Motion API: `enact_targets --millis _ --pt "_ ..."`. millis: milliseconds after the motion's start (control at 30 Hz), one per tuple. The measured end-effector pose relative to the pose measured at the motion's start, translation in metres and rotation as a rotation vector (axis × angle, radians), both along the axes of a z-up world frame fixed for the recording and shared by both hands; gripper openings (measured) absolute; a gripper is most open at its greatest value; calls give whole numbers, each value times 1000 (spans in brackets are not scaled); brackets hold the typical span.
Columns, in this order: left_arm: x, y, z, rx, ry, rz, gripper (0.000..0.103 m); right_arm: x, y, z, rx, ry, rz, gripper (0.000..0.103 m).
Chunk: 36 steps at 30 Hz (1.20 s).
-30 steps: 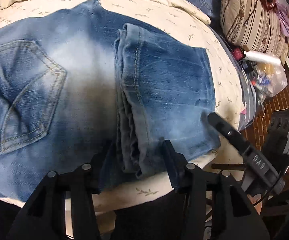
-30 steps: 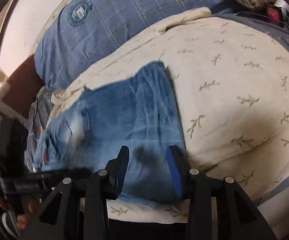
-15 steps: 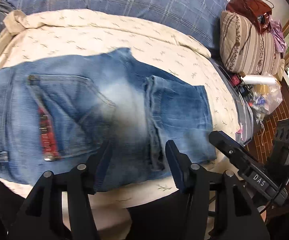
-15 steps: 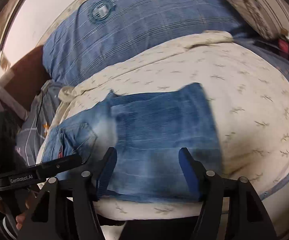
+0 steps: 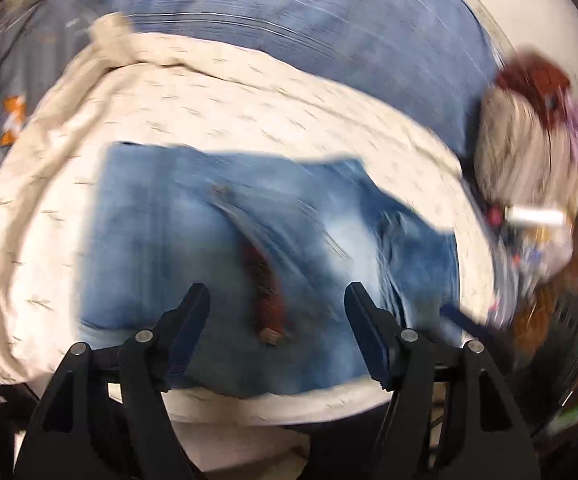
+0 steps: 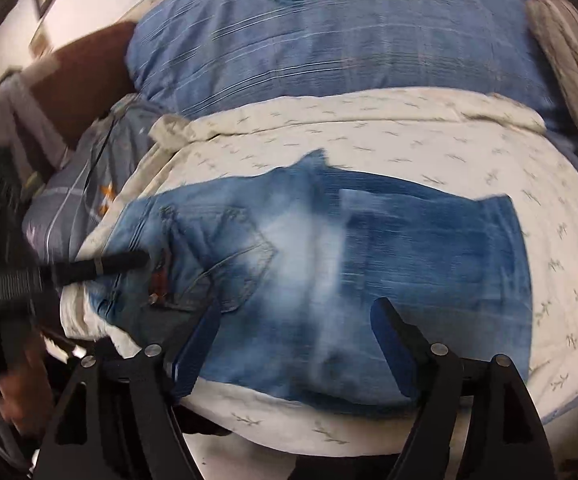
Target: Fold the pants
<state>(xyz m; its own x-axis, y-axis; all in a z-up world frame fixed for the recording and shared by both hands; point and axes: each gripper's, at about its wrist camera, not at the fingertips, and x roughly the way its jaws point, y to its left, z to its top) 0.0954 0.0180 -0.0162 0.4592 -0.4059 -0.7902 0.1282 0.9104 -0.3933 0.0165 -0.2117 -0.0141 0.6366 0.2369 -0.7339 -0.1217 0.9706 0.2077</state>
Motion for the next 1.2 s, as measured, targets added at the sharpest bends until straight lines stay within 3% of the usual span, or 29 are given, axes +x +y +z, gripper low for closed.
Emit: enact_targets --millis 167,300,433,600,800,933,1033,1100,1133,1167,1200 --pt "32 98 -15 -149 105 218 70 -3 63 -2 -119 -44 161 83" --pt "42 135 -43 -284 225 248 70 -4 115 -3 -195 -101 281 83" --pt "50 136 -66 -327 315 210 70 -7 158 -10 -269 -131 385 83" --pt "57 131 -81 -355 360 174 71 -12 195 -24 -388 -167 459 83" --pt "83 122 -90 -374 404 126 80 -6 230 -52 -567 -210 508 83" --pt "103 116 -96 -417 425 30 84 2 248 -78 -696 -263 523 88" --pt "117 114 -98 -454 456 -39 83 12 241 -73 -630 -278 521 87" --pt "119 116 -98 -484 477 -60 54 17 228 -61 -533 -264 512 73" --pt "118 113 -98 -492 494 -76 19 17 223 -56 -491 -257 512 59" --pt "116 110 -98 -501 500 -89 9 17 218 -49 -448 -249 515 44" --pt "113 106 -92 -490 473 -96 9 14 214 -43 -426 -253 505 40"
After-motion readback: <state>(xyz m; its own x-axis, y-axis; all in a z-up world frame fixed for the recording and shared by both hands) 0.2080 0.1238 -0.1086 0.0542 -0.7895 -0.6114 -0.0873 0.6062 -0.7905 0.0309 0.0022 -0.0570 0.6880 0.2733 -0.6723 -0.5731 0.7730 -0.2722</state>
